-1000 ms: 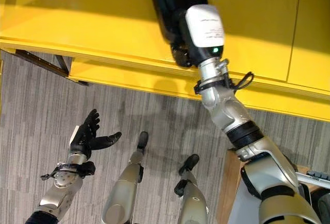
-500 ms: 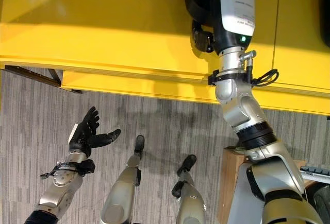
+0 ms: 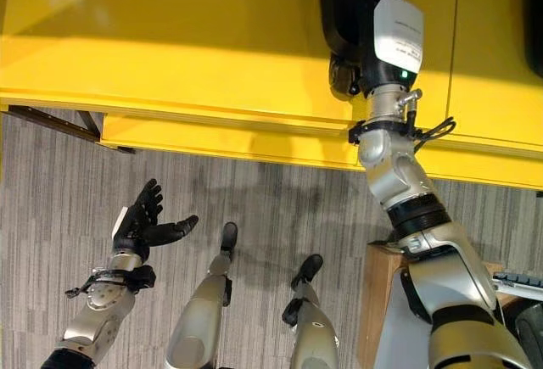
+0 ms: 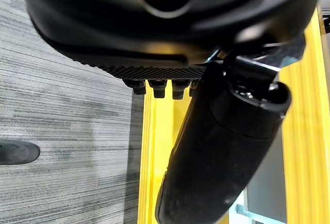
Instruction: Move parts from the plastic box to the shelf.
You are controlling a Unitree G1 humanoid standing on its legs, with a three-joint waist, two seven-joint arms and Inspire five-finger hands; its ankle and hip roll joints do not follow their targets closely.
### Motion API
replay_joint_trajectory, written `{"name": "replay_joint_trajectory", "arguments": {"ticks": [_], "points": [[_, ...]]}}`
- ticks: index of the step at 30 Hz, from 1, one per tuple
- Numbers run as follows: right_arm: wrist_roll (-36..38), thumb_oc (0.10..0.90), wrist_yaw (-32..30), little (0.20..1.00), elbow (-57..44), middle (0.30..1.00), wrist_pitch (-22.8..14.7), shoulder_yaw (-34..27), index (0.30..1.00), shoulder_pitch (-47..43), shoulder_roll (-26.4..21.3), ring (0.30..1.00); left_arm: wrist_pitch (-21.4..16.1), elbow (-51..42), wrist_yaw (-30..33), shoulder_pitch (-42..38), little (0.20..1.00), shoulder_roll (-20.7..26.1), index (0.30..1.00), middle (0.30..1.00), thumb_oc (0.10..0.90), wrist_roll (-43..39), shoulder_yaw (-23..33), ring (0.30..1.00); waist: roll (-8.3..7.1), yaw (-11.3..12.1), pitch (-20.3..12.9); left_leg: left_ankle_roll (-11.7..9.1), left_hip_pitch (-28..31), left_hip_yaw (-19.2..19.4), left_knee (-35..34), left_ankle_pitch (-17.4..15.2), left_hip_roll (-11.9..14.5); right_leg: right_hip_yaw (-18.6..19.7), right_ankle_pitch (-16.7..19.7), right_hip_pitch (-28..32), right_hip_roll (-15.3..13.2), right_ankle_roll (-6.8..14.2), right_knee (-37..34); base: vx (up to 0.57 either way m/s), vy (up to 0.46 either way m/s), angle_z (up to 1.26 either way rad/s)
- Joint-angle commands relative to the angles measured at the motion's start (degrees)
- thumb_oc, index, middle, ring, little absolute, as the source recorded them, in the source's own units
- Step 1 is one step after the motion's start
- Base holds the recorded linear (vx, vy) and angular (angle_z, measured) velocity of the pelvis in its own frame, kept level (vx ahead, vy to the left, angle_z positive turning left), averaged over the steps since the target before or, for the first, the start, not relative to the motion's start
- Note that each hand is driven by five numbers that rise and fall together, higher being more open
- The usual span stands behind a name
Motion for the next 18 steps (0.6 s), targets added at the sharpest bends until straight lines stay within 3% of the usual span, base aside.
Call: {"name": "replay_joint_trajectory", "arguments": {"ticks": [1, 18], "points": [[1.22, 0.400, -4.43, 0.300, 1.31, 0.300, -1.10, 2.33, 0.300, -10.24, -2.17, 0.300, -5.08, -4.20, 0.21, 1.69, 1.000, 2.25, 1.000, 1.000, 0.900, -0.95, 0.86, 1.000, -1.86, 0.22, -2.93, 0.72, 0.99, -0.32, 1.64, -3.60, 0.20, 0.19, -6.25, 2.82, -2.91, 2.89, 5.00, 0.00, 0.000, 0.00], [7.30, 0.400, -7.13, 0.300, 14.32, 0.300, -0.18, 1.53, 0.300, -11.68, 2.65, 0.300, -5.13, -3.12, 1.05, 0.58, 1.000, 1.73, 1.000, 1.000, 0.900, -1.37, -0.50, 1.000, -0.98, 0.76, -2.60, 0.93, 1.21, -0.37, 1.14, -3.35, -0.14, 0.00, -5.75, 2.67, -3.27, 2.99, 5.14, 0.00, 0.000, 0.00]]}}
